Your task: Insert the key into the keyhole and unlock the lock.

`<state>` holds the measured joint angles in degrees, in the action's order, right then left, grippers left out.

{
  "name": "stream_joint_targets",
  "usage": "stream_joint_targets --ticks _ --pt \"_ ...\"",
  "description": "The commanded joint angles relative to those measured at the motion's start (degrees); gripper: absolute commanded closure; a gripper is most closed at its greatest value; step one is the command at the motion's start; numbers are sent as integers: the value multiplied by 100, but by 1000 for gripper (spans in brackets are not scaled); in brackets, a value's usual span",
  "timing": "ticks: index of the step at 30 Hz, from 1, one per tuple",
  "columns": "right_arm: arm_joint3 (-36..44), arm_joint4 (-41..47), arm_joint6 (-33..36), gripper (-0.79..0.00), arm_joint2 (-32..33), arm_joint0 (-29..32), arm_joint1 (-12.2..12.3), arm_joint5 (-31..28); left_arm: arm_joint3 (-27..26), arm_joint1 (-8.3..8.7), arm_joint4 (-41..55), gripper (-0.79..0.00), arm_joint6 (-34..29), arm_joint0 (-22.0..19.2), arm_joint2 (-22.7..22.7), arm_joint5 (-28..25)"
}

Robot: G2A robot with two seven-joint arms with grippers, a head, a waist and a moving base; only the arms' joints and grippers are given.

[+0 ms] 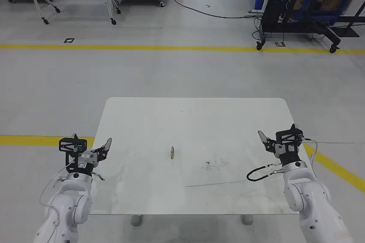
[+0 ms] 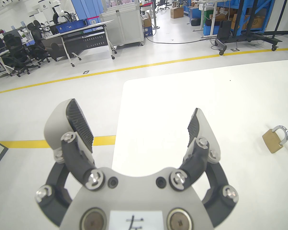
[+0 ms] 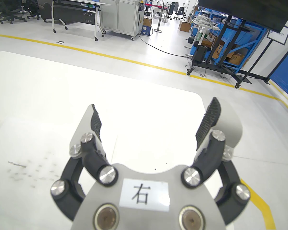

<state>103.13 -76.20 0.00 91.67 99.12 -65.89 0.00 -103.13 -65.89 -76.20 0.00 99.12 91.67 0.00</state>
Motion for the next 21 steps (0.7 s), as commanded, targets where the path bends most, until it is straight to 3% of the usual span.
stream_joint_targets --ticks 1,16,21 --pt "0 0 0 -784 0 0 0 0 0 0 0 -784 0 0 0 0" --pt "0 0 0 -785 0 0 0 0 0 0 0 -784 0 0 0 0" --pt "-409 377 133 -785 -404 -356 -27 -767 0 0 0 -785 0 0 0 0"
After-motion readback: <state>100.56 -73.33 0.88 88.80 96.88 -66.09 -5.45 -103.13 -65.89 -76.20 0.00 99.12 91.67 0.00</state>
